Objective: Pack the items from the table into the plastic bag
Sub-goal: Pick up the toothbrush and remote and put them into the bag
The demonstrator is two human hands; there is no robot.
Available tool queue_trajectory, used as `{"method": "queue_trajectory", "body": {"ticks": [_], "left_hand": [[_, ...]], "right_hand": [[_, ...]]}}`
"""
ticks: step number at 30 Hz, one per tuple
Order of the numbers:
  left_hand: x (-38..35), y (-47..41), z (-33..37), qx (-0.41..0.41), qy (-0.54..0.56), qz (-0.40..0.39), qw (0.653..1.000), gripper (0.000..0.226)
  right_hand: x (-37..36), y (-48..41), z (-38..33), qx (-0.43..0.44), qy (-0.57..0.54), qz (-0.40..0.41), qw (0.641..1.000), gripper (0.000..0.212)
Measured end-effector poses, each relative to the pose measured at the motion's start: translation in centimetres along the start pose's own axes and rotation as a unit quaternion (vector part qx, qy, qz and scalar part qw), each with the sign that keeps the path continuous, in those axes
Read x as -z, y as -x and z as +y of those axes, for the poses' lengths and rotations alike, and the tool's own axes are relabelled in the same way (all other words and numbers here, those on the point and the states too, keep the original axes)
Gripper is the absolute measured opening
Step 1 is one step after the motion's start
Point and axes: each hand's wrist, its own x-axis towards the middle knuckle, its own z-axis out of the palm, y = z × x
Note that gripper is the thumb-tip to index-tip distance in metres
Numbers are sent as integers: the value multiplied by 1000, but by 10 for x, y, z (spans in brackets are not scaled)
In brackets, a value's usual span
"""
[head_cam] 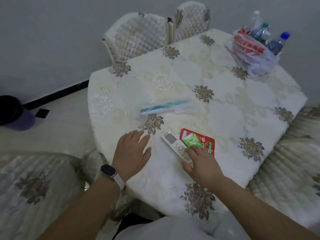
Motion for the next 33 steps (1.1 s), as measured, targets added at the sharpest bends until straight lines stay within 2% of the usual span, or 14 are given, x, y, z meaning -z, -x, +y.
{"method": "queue_trajectory", "body": {"ticks": [6, 9, 15, 20, 25, 29, 33], "left_hand": [[-13, -76, -34, -53, 52, -18, 997, 46], [-31, -113, -37, -76, 46, -52, 995, 48], [-71, -159, -37, -12, 28, -151, 988, 63], [-91, -175, -47, 25, 10, -192, 981, 70], [-99, -181, -52, 28, -15, -177, 984, 51], [-97, -178, -47, 69, 8, -184, 980, 32], [-87, -157, -39, 113, 51, -187, 975, 29]], "right_hand": [[-14, -22, -11, -91, -36, -34, 995, 53], [-23, -30, -10, -129, -60, -39, 989, 51], [-33, -45, -7, -134, -88, -3, 987, 49], [-35, -63, -5, -129, -92, -29, 987, 56], [-39, -68, -3, -145, -147, -46, 977, 60], [-41, -69, -1, -138, -167, -49, 975, 61], [-41, -67, 1, -120, -164, -54, 978, 55]]}}
